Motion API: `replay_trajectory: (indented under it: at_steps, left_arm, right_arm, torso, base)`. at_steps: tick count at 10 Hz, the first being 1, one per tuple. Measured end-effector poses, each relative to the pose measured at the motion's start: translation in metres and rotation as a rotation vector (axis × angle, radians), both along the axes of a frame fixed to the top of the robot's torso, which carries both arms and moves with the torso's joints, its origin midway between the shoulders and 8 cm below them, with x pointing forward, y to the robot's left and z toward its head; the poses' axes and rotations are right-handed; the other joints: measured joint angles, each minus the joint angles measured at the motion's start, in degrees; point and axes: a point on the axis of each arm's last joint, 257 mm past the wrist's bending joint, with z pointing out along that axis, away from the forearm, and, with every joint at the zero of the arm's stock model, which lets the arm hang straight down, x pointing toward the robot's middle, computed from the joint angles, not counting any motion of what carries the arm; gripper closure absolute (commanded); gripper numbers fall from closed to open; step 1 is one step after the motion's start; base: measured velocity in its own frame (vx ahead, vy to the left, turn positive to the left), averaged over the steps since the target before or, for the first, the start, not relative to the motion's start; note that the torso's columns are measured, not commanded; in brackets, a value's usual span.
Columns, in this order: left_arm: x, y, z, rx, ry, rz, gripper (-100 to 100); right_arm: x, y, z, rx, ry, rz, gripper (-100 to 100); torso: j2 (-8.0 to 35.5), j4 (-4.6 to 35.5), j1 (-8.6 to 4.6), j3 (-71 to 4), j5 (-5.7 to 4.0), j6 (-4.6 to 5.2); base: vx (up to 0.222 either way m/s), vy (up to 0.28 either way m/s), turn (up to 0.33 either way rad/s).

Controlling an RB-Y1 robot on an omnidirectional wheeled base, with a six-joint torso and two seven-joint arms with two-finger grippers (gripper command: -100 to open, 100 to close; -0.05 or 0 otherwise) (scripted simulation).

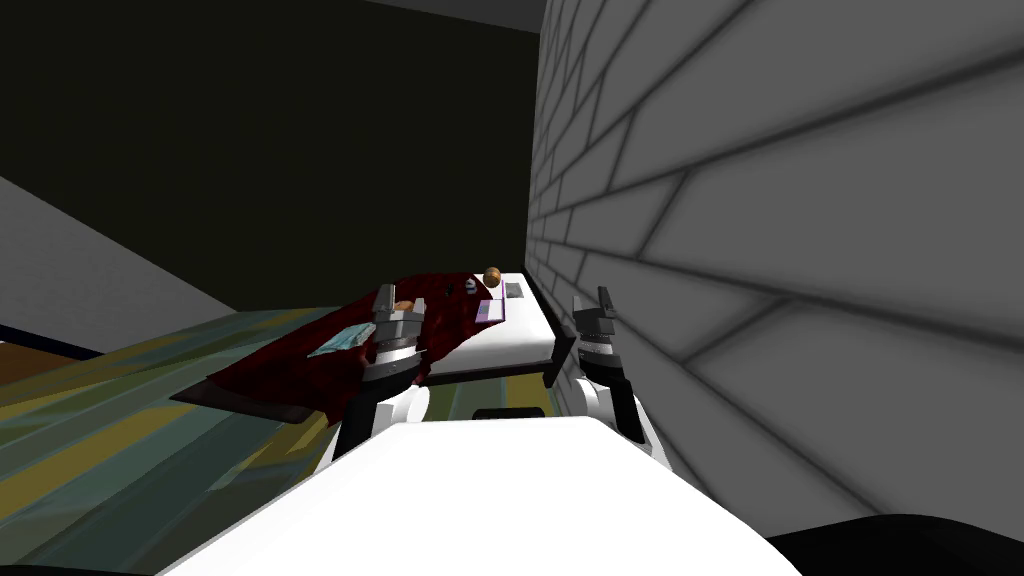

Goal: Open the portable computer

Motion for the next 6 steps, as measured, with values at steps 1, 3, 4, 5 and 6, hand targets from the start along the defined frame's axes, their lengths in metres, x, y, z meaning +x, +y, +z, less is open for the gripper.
replay_trajectory:
  at_steps: [1, 3, 4, 5, 6]
  left_arm:
    - [0.0, 0.0, 0.0, 0.0, 0.0, 0.0, 0]
    - [0.0, 0.0, 0.0001, 0.0, 0.0, 0.0, 0]
    - [0.0, 0.0, 0.0001, 0.0, 0.0, 0.0, 0]
    - [-0.0001, 0.0, 0.0001, 0.0, 0.0, 0.0, 0]
    - [-0.0001, 0.0, 0.0001, 0.0, 0.0, 0.0, 0]
  right_arm:
    - [0.0, 0.0, 0.0, 0.0, 0.0, 0.0, 0]
    - [0.0, 0.0, 0.0001, 0.0, 0.0, 0.0, 0]
    - [0.0, 0.0, 0.0001, 0.0, 0.0, 0.0, 0]
    - [-0.0001, 0.0, 0.0001, 0.0, 0.0, 0.0, 0]
    - [-0.0001, 0.0, 0.0001, 0.0, 0.0, 0.0, 0]
  torso:
    - [2.3, 2.3, 0.0, -4.7, 0.0, 0.0]
    - [10.0, 10.1, 0.0, -20.1, 0.0, 0.0]
    - [14.2, 14.2, 0.0, -28.5, 0.0, 0.0]
    - [18.5, 18.5, 0.0, -36.9, 0.0, 0.0]
    - [22.7, 22.7, 0.0, -45.4, 0.0, 0.0]
  base:
    - [0.0, 0.0, 0.0]
    - [0.0, 0.0, 0.0]
    - [0.0, 0.0, 0.0]
    - [0.0, 0.0, 0.0]
    - [0.0, 0.0, 0.0]
